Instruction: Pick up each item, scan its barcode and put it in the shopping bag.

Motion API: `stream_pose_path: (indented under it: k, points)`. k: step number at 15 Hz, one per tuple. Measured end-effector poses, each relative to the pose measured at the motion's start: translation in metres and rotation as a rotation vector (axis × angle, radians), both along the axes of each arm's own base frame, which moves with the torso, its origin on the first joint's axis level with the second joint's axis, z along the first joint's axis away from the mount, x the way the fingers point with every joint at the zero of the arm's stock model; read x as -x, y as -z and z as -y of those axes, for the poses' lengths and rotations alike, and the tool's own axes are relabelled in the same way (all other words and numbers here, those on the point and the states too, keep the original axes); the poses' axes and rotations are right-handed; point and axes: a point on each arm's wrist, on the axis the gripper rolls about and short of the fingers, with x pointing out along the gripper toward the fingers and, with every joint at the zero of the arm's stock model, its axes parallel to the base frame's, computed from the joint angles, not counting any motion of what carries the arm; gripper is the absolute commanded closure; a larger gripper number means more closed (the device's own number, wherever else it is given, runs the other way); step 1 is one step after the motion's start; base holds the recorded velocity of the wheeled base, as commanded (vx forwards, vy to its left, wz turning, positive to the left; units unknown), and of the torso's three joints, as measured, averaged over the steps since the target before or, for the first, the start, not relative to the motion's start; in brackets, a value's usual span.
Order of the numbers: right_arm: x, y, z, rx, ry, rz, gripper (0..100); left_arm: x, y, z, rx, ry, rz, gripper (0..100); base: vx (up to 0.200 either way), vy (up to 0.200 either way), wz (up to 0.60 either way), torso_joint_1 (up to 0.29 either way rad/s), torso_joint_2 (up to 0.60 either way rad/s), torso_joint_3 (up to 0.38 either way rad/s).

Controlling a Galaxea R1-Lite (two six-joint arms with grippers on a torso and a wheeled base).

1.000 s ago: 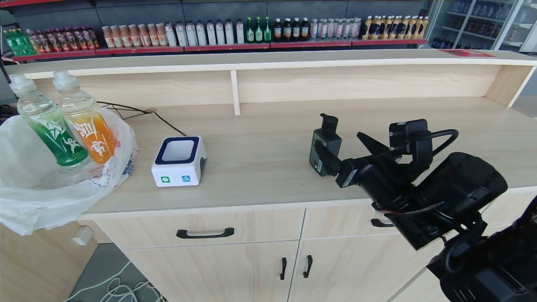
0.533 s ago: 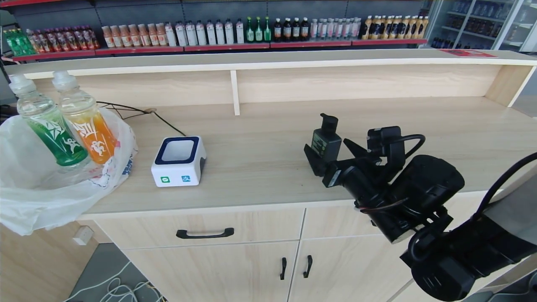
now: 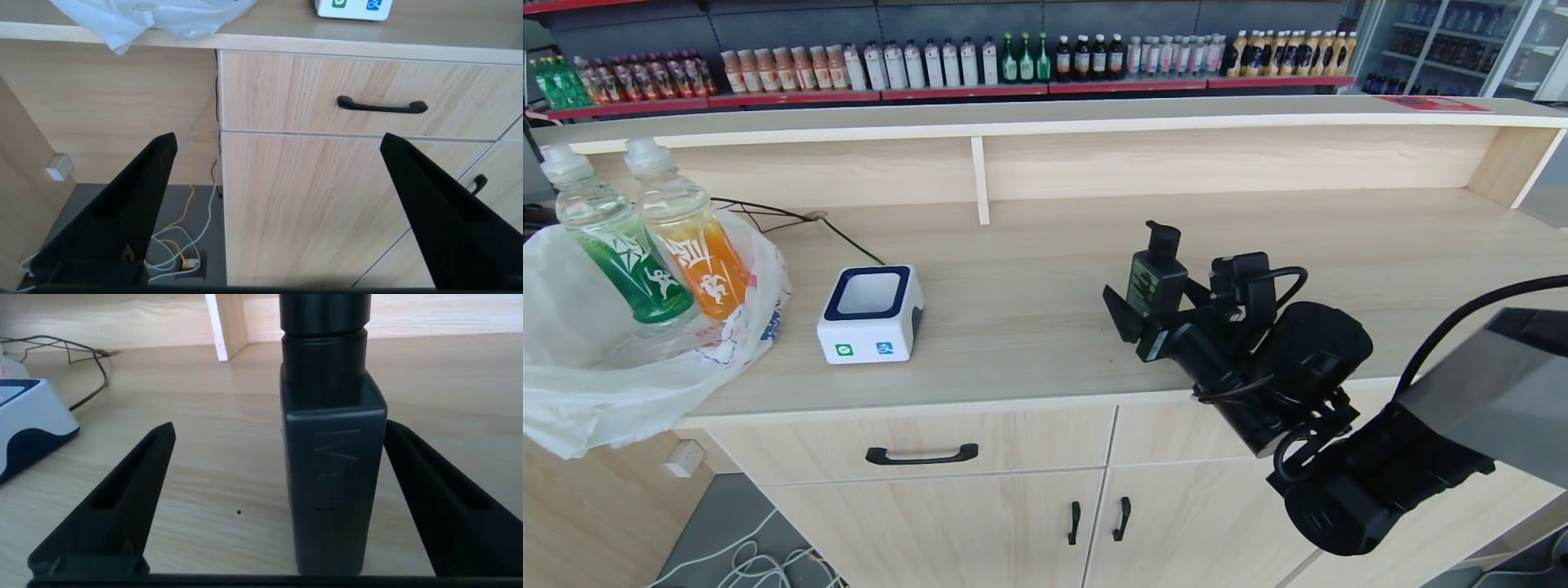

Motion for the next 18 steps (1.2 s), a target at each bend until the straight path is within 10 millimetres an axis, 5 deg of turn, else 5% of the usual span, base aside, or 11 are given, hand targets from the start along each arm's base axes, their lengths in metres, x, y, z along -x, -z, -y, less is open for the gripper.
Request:
stream_pose_path:
  k: [11, 12, 18]
  points:
    - [-0.033, 0.005, -0.002, -0.046, 0.029, 0.022, 0, 0.000, 0.000, 0.000, -0.002, 0.000, 0.000, 0, 0.000, 0.000, 0.00, 0.000, 0.00, 0.000]
    - [-0.035, 0.005, -0.002, -0.050, 0.030, 0.022, 100, 0.000, 0.000, 0.000, -0.002, 0.000, 0.000, 0, 0.000, 0.000, 0.00, 0.000, 0.00, 0.000]
    - [-0.035, 0.005, -0.004, -0.056, 0.023, 0.023, 100, 0.000, 0.000, 0.000, -0.002, 0.000, 0.000, 0, 0.000, 0.000, 0.00, 0.000, 0.00, 0.000]
